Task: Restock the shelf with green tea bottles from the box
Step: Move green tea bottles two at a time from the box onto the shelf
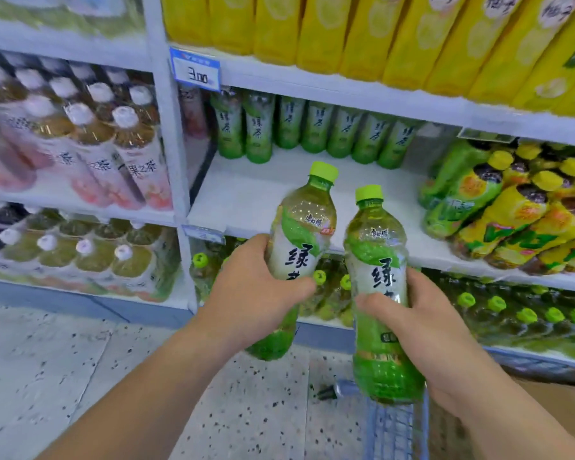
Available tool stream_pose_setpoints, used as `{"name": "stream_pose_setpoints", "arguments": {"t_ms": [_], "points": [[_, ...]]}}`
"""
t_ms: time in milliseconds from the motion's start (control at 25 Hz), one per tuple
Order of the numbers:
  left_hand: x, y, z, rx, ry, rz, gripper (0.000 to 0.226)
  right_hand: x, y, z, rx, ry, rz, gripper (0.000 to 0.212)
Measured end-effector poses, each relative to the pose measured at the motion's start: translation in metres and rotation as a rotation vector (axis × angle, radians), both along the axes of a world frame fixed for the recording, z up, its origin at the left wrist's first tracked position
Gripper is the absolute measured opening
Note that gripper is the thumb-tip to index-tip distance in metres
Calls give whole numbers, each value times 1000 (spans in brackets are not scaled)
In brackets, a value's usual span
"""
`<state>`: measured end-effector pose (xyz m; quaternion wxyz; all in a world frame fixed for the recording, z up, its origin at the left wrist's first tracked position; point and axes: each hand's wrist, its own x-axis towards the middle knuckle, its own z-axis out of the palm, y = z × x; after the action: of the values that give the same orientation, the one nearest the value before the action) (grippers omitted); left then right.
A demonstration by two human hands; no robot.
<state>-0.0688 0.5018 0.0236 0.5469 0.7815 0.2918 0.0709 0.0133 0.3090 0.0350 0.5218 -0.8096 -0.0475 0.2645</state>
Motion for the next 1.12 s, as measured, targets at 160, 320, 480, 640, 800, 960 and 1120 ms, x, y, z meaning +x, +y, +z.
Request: {"name": "stream_pose_setpoints", "arguments": {"t_ms": [160,320,480,640,800,960,1120], "points": [[25,30,-17,-13,-21,30,35,30,35,-24,78,-6,50,42],[58,58,-25,46,-13,52,33,66,66,-34,73,-30,50,33],[91,86,-31,129,-46,99,33,105,88,-44,52,-109,51,32],[127,114,-40,165,-50,91,37,144,110,-65,69,-164,42,28],[160,131,-58,184,-100,79,37,174,127,-83,77,-272,20,35],[182,132,-84,94,-201,70,40,191,134,-104,154,-334,-11,42],[194,126,-98,25,-336,18,47,199,138,-122,214,-372,-27,46]]}}
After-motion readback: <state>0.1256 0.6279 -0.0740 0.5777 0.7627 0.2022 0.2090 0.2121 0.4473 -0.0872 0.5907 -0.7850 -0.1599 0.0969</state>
